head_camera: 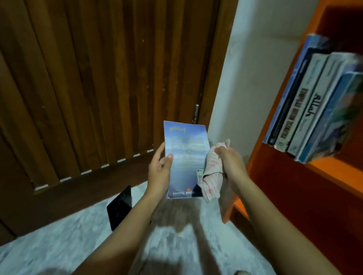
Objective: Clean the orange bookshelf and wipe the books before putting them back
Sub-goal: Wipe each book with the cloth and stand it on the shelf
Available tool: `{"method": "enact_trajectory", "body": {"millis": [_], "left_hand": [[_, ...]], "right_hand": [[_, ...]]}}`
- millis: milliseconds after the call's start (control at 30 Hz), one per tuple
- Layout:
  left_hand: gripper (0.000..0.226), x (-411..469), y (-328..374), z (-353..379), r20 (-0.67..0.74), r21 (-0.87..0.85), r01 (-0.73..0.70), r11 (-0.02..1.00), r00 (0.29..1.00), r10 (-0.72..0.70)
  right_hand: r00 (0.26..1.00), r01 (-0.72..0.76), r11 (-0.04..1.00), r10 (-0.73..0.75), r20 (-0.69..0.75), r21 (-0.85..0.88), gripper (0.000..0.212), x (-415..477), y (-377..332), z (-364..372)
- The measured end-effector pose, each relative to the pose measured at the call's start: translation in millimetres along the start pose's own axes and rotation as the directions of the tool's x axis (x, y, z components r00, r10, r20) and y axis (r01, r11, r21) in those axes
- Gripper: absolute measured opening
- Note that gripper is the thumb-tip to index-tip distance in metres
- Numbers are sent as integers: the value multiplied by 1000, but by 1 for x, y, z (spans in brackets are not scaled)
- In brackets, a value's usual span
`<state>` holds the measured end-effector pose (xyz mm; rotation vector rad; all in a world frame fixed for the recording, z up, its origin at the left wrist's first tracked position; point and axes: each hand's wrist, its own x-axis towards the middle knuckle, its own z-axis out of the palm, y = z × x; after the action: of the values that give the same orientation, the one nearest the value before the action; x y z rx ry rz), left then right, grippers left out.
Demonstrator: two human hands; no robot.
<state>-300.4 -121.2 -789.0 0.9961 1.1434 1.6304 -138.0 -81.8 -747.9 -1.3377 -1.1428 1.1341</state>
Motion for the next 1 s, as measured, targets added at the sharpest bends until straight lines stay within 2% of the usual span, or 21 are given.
{"method": "enact_trajectory", "body": {"millis": [100,167,233,267,367,467,667,733,867,900,933,1000], "left_hand": [[46,-19,17,11,31,-30,-17,999,999,18],[45,-26,30,19,58,-21,-58,998,997,59],[42,-28,42,24,81,-23,-94,995,992,95],[42,-28,47,26,89,-33,-103,994,990,106],[42,-25,60,32,118,-83,-117,990,985,127],[41,-21,69,39,164,-111,-113,987,978,130],[41,-10,76,39,244,-115,-111,987,960,136],[42,-6,79,44,285,-102,-120,988,948,144],[41,6,81,49,263,-166,-108,980,953,149],[40,9,82,47,255,-199,-97,975,956,147],[40,11,82,45,253,-230,-84,970,957,143],[43,12,81,41,256,-279,-54,959,958,128]], "right_hand": [[999,37,999,-37,-19,-8,8,-15,-25,-2],[992,124,991,-124,2,-55,2,-23,-35,-5],[974,225,971,-226,6,-80,31,-30,-42,-5],[958,284,955,-286,-17,-90,38,-36,-45,-4],[877,465,885,-466,-121,-31,38,-49,-48,9],[786,585,803,-596,-162,-118,36,-53,-45,25],[752,557,818,-570,-331,-143,30,-10,-72,19],[728,607,783,-617,-298,-138,30,-3,-85,25],[597,787,595,-801,-44,-162,33,3,-105,42],[609,777,611,-790,-65,-153,32,8,-108,40],[654,730,668,-744,-136,-141,30,15,-111,34],[757,567,815,-572,-316,-117,26,25,-109,16]]}}
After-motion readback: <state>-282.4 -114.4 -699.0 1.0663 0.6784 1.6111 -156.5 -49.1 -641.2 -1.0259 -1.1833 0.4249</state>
